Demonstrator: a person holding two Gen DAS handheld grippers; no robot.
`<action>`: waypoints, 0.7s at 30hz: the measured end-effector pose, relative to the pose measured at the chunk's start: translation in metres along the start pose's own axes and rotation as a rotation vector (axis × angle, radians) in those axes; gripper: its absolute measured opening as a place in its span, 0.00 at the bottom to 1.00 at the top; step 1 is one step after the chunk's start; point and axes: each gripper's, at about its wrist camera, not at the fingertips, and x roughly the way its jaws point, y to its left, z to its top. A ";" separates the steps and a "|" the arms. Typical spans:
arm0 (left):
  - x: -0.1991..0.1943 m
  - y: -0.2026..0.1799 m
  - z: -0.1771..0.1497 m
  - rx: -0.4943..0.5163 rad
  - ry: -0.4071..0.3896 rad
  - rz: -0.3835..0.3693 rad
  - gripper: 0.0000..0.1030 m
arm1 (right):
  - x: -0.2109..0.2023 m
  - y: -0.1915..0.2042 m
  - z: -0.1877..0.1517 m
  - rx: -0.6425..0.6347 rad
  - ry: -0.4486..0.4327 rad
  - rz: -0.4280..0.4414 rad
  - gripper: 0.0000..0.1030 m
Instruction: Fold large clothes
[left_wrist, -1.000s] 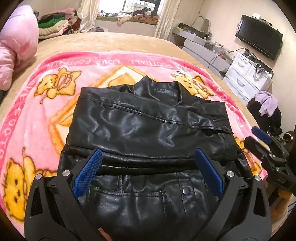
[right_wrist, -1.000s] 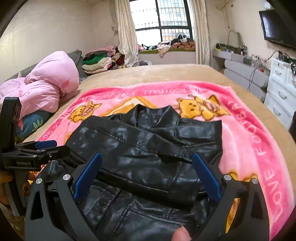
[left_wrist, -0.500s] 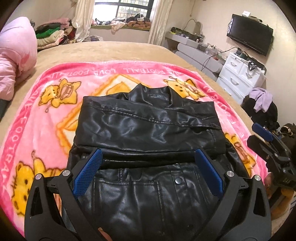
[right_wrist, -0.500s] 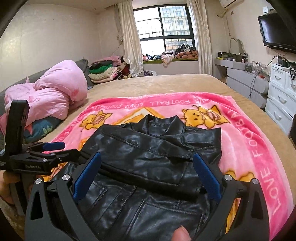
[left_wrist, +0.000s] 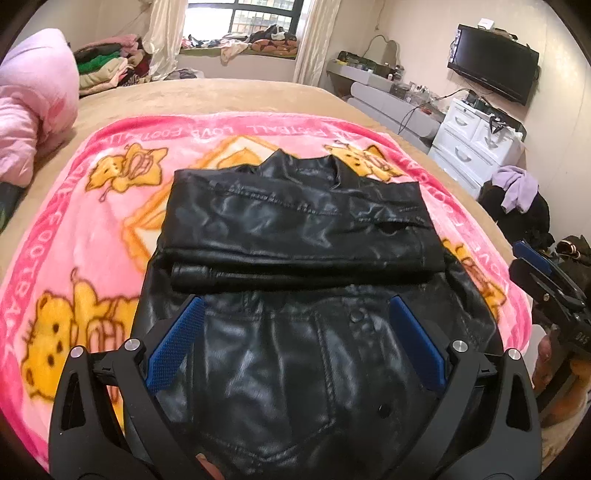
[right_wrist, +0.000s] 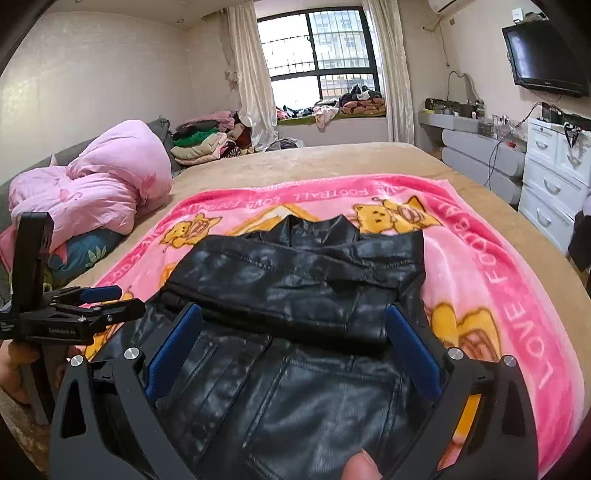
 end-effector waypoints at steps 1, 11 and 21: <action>-0.001 0.001 -0.003 -0.001 0.002 0.000 0.91 | -0.003 0.000 -0.005 0.000 0.007 -0.006 0.96; -0.015 0.019 -0.026 -0.032 0.003 0.017 0.91 | -0.018 -0.003 -0.036 0.010 0.071 -0.046 0.96; -0.029 0.042 -0.051 -0.045 0.013 0.084 0.91 | -0.034 -0.011 -0.058 0.032 0.116 -0.060 0.96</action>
